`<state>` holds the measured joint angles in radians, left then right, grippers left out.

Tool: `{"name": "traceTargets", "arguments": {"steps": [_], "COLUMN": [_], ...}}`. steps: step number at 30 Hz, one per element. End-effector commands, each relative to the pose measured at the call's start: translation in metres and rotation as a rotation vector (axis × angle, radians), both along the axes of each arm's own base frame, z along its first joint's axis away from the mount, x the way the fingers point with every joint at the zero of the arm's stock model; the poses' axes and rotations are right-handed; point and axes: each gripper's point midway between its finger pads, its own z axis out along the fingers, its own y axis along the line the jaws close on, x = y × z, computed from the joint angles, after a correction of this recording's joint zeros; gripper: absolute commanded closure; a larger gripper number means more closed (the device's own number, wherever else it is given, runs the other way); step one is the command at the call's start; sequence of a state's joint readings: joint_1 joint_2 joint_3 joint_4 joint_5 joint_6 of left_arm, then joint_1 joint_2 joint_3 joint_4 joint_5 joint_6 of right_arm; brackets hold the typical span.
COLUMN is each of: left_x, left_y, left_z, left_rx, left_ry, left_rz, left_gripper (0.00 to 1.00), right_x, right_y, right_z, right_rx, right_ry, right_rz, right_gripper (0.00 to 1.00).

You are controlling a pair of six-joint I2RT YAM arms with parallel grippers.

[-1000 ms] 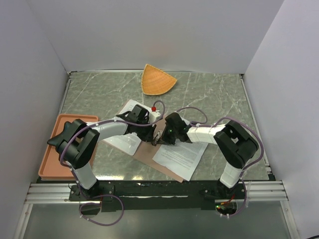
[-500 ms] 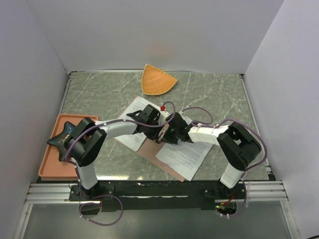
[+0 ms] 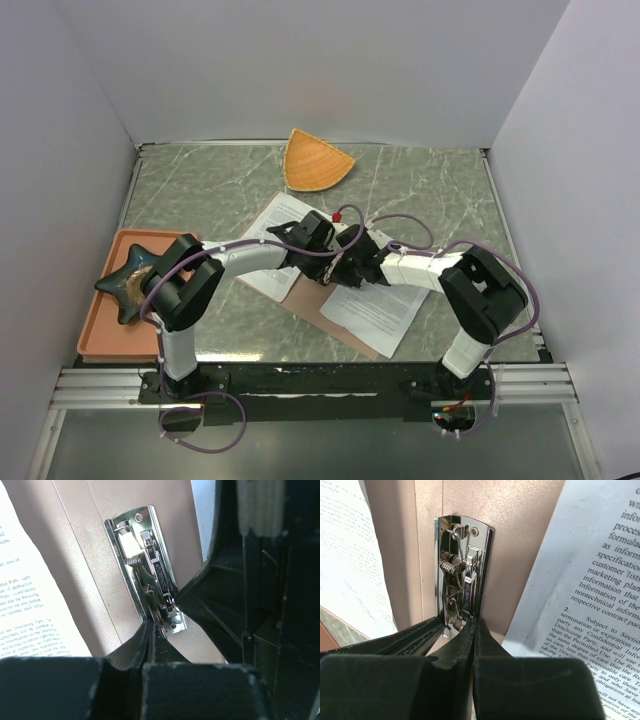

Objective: Put the files into the folder

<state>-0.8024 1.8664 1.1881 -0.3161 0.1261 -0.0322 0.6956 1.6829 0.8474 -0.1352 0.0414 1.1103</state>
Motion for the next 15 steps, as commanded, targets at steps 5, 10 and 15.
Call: {"name": "traceTargets", "arguments": {"steps": [5,10,15], "left_x": [-0.075,-0.071,-0.067], "left_y": [0.003,0.003,-0.001], "left_z": [-0.074,-0.081,-0.094], "left_rx": [0.088,0.075,0.089], "left_ry": [0.295,0.265,0.257], "left_rz": [-0.056,-0.033,0.008], "left_gripper": [0.99,0.99,0.99], "right_x": [-0.012,-0.013,-0.014], "right_y": [-0.037,-0.04,-0.041], "right_z": [-0.04,-0.049,-0.062], "right_rx": [-0.131,-0.123,-0.11], "right_ry": [0.074,0.097,0.122], "right_rz": [-0.044,-0.047,-0.046], "right_gripper": [1.0,1.0,1.0]}}
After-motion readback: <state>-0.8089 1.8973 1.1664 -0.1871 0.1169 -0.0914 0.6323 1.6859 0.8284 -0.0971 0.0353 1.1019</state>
